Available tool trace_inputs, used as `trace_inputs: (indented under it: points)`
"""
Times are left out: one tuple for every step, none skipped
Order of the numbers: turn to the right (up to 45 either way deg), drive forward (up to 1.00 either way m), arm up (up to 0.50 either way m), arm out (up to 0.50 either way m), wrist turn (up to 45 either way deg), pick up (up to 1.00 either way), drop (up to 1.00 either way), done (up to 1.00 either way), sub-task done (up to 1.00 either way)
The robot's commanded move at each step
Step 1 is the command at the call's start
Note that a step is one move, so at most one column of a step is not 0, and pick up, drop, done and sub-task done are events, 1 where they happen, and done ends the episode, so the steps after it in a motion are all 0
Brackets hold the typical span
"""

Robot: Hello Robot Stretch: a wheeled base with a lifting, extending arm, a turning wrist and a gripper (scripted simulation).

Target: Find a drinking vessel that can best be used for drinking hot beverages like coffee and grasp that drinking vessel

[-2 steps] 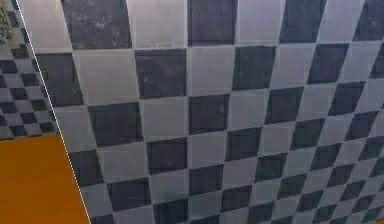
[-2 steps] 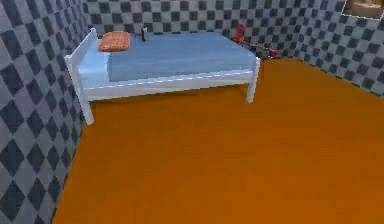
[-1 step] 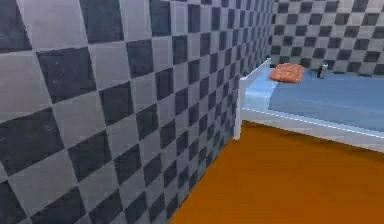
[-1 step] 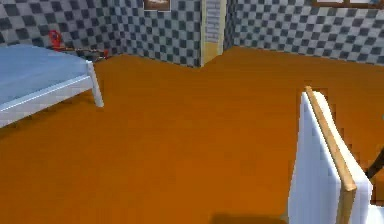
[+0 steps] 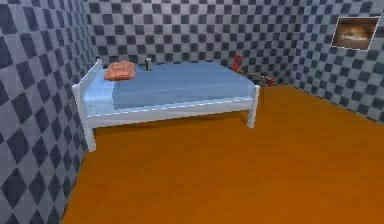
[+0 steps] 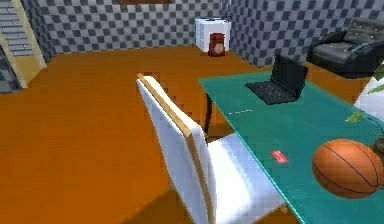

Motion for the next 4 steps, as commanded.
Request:
trace_inputs:
  points:
    - [15.0, 0.0, 0.0, 0.0, 0.0, 0.0, 0.0, 0.0, 0.0]
    - [0.0, 0.85, 0.0, 0.0, 0.0, 0.0, 0.0, 0.0, 0.0]
    - [45.0, 0.0, 0.0, 0.0, 0.0, 0.0, 0.0, 0.0, 0.0]
    - [27.0, 0.0, 0.0, 0.0, 0.0, 0.0, 0.0, 0.0, 0.0]
